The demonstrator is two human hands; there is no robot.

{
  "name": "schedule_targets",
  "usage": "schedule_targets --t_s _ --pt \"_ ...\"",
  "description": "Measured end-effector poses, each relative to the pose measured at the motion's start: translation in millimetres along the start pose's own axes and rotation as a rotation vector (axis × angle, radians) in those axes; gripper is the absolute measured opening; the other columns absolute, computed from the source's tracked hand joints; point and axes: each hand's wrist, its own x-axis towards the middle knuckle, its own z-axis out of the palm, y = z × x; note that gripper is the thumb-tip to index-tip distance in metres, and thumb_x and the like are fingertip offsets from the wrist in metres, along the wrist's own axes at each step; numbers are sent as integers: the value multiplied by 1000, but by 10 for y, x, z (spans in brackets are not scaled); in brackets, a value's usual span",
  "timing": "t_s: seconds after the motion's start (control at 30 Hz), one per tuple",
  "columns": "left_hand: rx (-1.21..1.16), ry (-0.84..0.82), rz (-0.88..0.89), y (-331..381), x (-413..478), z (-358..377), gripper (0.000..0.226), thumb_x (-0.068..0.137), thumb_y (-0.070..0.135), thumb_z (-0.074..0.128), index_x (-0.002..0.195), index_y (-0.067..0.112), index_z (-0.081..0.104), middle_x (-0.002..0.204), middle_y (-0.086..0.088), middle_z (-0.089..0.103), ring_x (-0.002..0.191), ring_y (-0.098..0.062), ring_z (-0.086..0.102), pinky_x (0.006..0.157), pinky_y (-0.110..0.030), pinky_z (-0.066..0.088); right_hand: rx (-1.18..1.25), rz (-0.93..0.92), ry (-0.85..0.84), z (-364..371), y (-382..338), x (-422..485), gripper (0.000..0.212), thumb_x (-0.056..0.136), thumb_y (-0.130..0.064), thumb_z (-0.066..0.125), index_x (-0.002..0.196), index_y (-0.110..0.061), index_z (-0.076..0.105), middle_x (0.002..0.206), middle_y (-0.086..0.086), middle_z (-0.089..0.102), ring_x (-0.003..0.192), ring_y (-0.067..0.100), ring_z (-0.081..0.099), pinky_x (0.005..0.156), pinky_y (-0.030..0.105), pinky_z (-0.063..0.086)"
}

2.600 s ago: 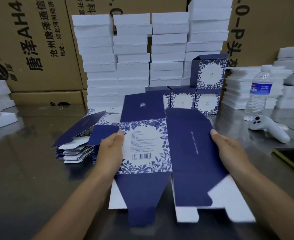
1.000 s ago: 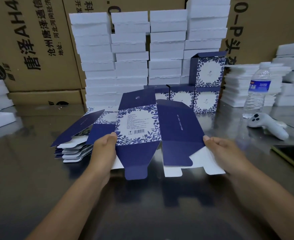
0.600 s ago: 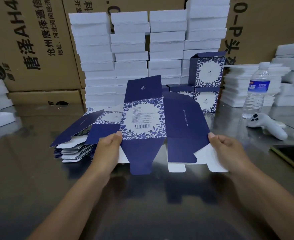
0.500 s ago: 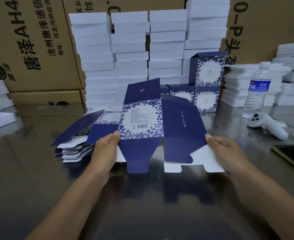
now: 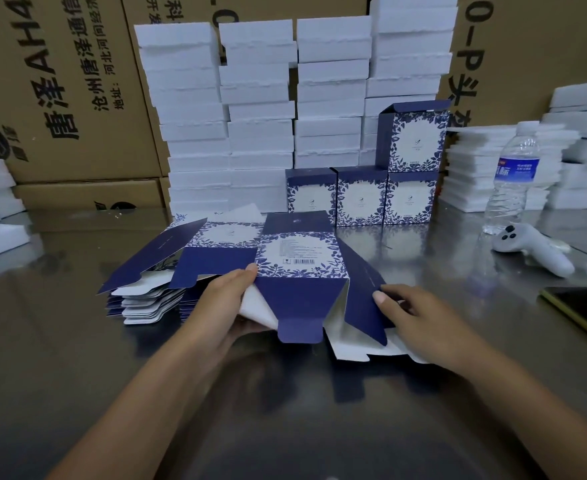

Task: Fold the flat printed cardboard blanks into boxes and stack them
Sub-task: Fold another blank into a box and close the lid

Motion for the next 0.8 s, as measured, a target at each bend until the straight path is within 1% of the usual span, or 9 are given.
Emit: schedule_targets --t_s 0.07,0.13,0.23,0.33,0.43,0.5,0.6,0.7,0.8 --pt "-23 -56 -3 2 -22 13 32 99 31 44 114 6 57 100 -16 71 80 -26 70 58 -40 58 97 -10 -27 0 -17 -16 39 81 -62 45 107 -37 61 98 -13 66 93 7 62 89 28 47" --pt "-25 -88 -17 -8 -32 23 39 98 39 41 121 11 56 108 -15 70 82 -28 71 66 -45 59 188 -43 -50 6 -42 -39 42 64 -75 47 97 -50 55 94 -24 65 89 -6 61 85 20 47" --pt "-6 -116 -37 -23 -41 36 47 96 50 36 117 15 59 105 -13 71 80 -25 71 59 -40 58 275 -106 -121 16 -54 -68 64 52 -85 57 109 -60 41 106 -44 54 100 -17 53 87 13 44" --pt "29 -137 -13 -31 -38 56 55 94 57 24 111 21 62 106 -7 70 82 -21 70 52 -35 55 250 -167 -200 11 -88 -95 70 52 -81 64 109 -76 24 110 -62 33 108 -30 39 84 -3 35" --pt "102 -163 42 -41 -47 75 44 100 45 26 111 22 62 106 -3 70 85 -16 71 54 -32 56 255 -177 -184 34 -74 -84 77 54 -82 63 117 -72 19 122 -55 34 118 -22 38 93 3 35" --pt "220 -183 105 -104 -20 59 25 102 19 39 118 20 59 113 0 68 89 -11 70 60 -27 57 276 -186 -167 44 -79 -71 69 59 -83 58 118 -74 22 125 -50 38 121 -21 38 96 6 34" --pt "372 -304 233 -178 -4 49 54 91 -15 41 130 22 47 133 8 55 102 -3 65 71 -17 53 275 -168 -165 52 -85 -43 89 61 -88 48 138 -58 16 130 -45 39 124 -17 36 108 22 31" --pt "474 -431 339 -231 4 52 75 85 -17 51 141 29 34 137 17 50 115 4 55 78 -13 49 286 -94 -143 38 -94 -44 100 56 -95 36 144 -52 15 123 -44 45 115 -15 43 107 29 31" --pt "497 -444 348 -262 17 54 79 85 -4 63 145 34 28 128 25 55 118 5 52 81 -8 46 386 10 -71 23 -119 -78 99 58 -95 31 143 -45 30 141 -29 41 131 -7 35 115 32 23"
